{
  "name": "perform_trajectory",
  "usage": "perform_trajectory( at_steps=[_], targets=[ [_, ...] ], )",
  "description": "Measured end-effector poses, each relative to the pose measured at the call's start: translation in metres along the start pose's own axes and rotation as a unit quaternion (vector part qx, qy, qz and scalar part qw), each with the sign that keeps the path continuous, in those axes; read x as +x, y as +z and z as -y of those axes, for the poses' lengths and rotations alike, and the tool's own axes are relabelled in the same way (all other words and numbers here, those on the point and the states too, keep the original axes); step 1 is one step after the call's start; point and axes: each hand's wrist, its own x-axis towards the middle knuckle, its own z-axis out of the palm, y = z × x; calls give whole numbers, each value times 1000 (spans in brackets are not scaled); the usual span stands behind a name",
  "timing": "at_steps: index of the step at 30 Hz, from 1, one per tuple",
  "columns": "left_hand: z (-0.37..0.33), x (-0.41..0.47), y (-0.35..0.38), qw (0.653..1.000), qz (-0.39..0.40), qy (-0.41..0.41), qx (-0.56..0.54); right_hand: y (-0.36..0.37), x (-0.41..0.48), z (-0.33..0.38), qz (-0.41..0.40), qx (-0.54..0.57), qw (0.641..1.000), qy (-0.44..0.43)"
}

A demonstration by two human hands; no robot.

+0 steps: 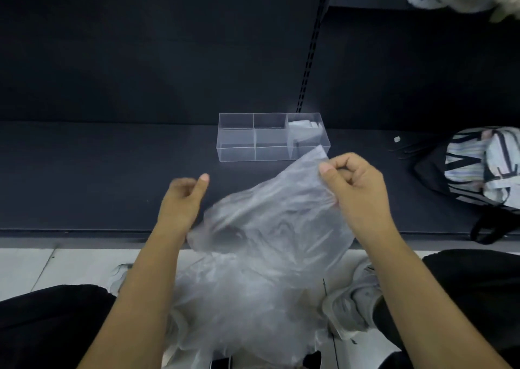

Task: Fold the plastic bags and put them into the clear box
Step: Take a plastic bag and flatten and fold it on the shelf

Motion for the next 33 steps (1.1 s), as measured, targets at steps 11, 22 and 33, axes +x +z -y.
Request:
perform_trajectory(
  at_steps=[11, 22, 33],
  targets=[
    [-57, -39, 22, 938, 224, 191, -182, -6, 0, 1, 318, -37, 944, 78],
    [-29, -8, -11, 973, 73, 133, -174, -39, 13, -25, 313, -27, 942, 118],
    [-15, 0, -3, 978, 32, 64, -196, -5, 5, -29, 53, 135, 977, 158]
  ],
)
